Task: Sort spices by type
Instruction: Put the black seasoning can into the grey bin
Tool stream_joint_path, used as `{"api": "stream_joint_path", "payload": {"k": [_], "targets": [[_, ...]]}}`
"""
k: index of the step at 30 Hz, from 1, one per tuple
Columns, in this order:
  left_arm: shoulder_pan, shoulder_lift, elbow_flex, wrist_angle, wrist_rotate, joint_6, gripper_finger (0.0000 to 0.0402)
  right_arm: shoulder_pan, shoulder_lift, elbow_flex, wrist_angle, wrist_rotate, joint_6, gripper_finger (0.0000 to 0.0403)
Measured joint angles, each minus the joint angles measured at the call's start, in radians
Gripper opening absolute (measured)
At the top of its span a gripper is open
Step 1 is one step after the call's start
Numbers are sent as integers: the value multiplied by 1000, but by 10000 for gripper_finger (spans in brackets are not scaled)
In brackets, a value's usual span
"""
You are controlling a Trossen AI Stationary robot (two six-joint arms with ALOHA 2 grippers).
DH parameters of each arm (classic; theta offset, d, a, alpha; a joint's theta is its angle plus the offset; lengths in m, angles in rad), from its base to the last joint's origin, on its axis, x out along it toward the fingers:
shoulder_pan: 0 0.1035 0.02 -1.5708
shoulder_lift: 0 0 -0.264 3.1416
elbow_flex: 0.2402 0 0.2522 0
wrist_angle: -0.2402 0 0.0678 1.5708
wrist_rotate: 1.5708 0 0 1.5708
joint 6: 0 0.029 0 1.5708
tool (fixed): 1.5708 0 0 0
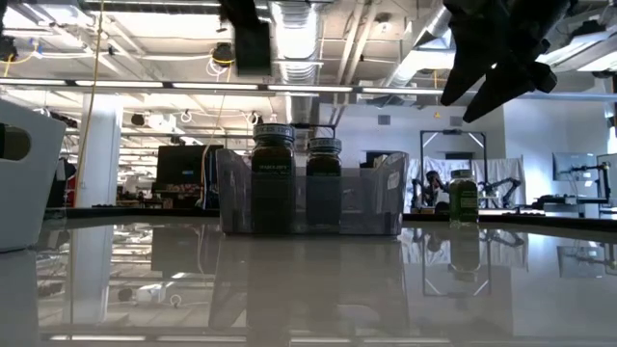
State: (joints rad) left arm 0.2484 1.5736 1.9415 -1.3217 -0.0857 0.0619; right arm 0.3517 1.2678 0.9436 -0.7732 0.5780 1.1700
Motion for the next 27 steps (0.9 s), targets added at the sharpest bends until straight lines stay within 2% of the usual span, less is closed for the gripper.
{"api": "stream_joint_path", "payload": {"k": [7,12,15,22,27], "targets": [[-405,-96,0,-157,-263,-381,121,8,0,0,1,-2,-33,264],[-696,-81,0,-253,-383,-654,121,8,0,0,3,-3,-55,264],[-846,-55,-22,-241,-437,-772,121,8,0,0,3,-3,-56,264],[-1087,2,-194,-209,-468,-1033,121,8,0,0,9,-3,-53,264],[-1179,37,-329,-20,-439,-1103,121,8,0,0,11,-4,-53,264]]}}
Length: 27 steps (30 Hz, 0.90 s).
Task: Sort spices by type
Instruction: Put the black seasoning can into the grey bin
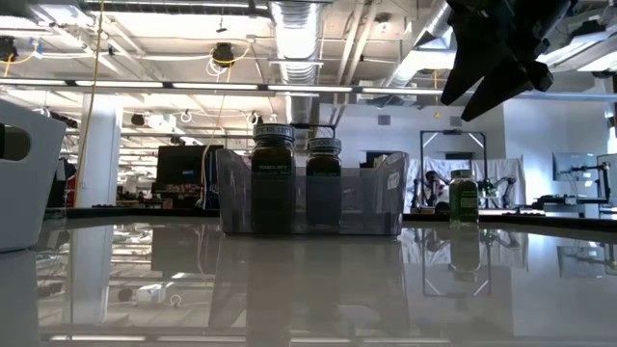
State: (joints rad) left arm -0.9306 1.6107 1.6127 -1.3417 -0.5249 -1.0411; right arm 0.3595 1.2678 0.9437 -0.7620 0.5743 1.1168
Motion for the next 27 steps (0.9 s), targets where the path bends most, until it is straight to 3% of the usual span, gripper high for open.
{"api": "stream_joint_path", "payload": {"k": [8,14,27], "targets": [[-41,49,-160,271,44,-25,121,0,0,0,0,0,0,264],[-47,95,-211,284,103,-23,121,0,0,0,1,-1,0,264],[-63,109,-351,399,108,-28,124,0,0,0,3,-3,-1,264]]}}
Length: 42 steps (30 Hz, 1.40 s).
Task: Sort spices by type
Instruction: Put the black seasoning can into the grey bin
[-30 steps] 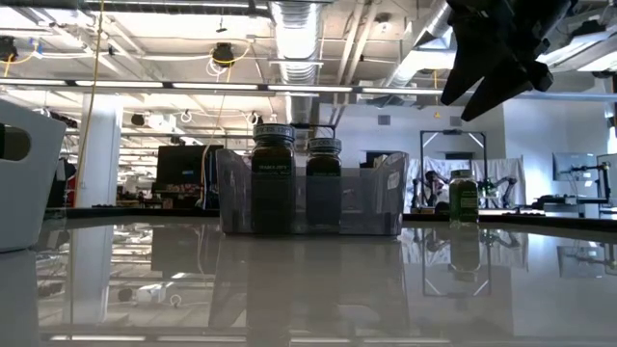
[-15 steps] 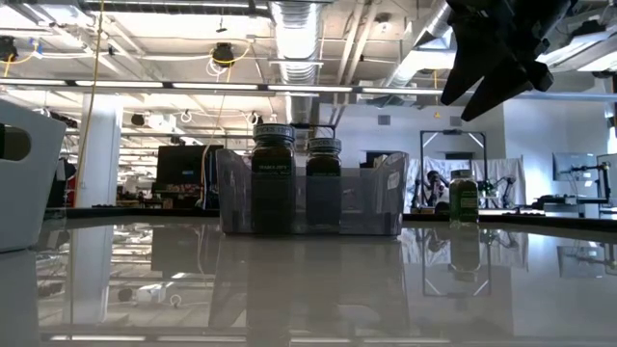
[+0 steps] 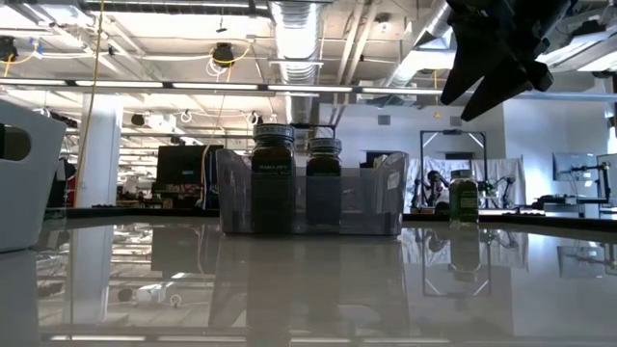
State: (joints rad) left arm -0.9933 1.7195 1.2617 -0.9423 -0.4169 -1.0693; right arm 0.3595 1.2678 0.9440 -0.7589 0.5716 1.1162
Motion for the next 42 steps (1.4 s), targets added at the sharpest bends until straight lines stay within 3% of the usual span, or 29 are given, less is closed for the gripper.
{"api": "stream_joint_path", "payload": {"k": [25,34,42], "targets": [[4,-2,-28,38,-6,17,144,0,0,0,0,0,-2,264],[4,0,-16,40,-1,89,148,0,0,0,0,0,-2,264],[4,0,-14,-9,-2,43,149,0,0,0,0,0,-2,264]]}}
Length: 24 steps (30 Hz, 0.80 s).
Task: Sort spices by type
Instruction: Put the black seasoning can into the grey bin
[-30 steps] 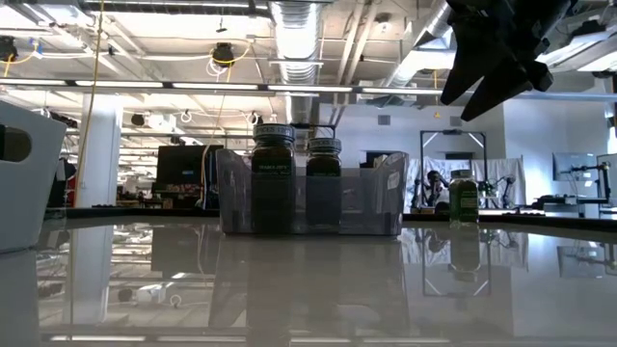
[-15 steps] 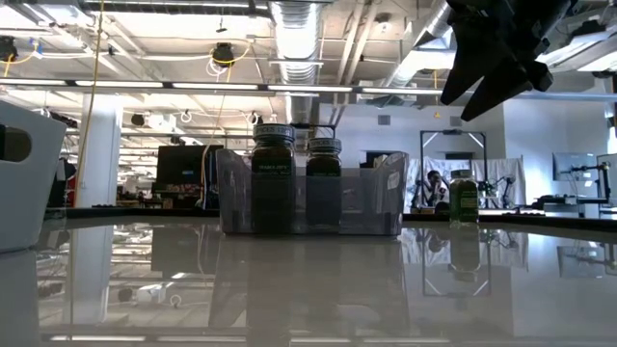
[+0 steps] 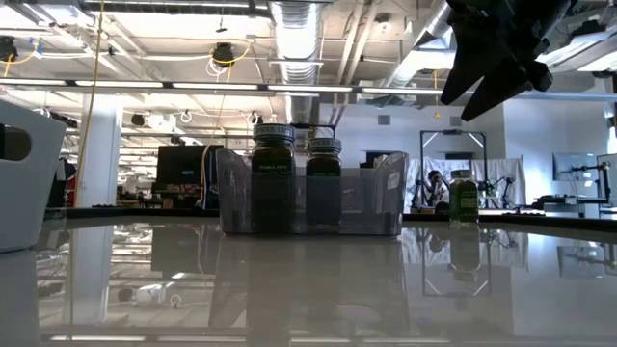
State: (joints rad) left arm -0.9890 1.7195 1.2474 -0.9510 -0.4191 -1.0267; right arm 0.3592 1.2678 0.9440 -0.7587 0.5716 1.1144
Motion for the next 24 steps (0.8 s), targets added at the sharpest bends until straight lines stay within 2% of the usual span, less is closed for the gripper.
{"api": "stream_joint_path", "payload": {"k": [5,12,24], "targets": [[0,0,0,-48,0,-81,149,0,0,0,0,0,0,264],[0,0,1,0,-2,23,149,0,0,0,0,0,0,264],[20,0,1,-4,-3,22,155,0,0,0,1,0,2,264]]}}
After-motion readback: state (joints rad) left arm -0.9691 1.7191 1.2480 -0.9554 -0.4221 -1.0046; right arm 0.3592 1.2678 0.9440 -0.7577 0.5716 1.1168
